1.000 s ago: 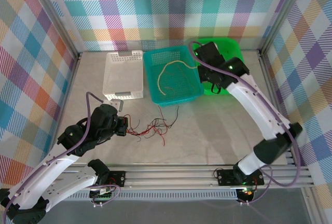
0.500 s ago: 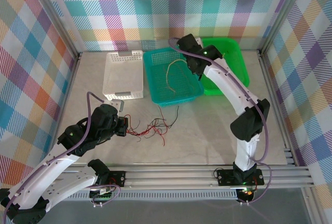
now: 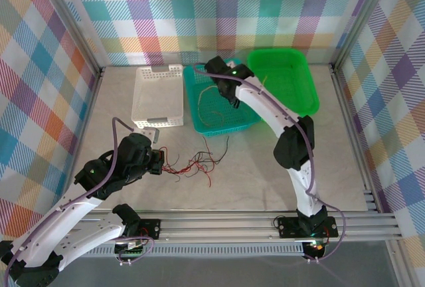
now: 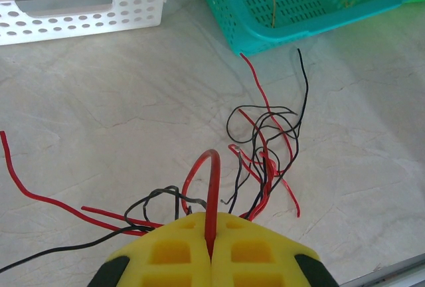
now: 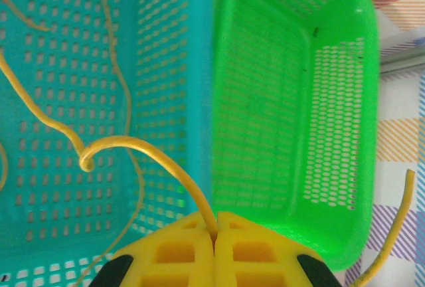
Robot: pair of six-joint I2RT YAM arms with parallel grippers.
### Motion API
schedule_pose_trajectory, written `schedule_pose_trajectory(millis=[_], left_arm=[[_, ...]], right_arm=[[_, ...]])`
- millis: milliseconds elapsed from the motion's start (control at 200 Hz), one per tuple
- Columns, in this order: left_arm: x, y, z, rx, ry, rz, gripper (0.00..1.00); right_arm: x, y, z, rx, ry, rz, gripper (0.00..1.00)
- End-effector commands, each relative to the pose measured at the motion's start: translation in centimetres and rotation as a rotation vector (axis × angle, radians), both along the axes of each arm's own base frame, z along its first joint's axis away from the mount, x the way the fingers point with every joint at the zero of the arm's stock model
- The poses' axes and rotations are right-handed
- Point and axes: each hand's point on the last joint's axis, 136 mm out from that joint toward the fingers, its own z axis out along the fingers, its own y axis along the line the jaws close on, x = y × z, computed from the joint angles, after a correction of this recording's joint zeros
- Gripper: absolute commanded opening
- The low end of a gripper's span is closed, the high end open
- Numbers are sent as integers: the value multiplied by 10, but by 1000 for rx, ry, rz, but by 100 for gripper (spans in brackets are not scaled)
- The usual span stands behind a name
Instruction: Untangle the cables
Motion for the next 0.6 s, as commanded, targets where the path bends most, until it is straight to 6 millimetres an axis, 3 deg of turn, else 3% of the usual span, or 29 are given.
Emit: schedule_pose_trajectory(millis=[0, 205, 595], left_arm=[[5, -1, 2, -2, -23, -2, 0], [5, 0, 2, 0, -24, 0, 0], [5, -2, 0, 1, -17, -9, 0]], right_arm=[[-2, 16, -11, -3, 36, 23, 0], [-4, 40, -43, 33, 115, 44, 0], [-18, 83, -124, 202, 355, 71, 0]])
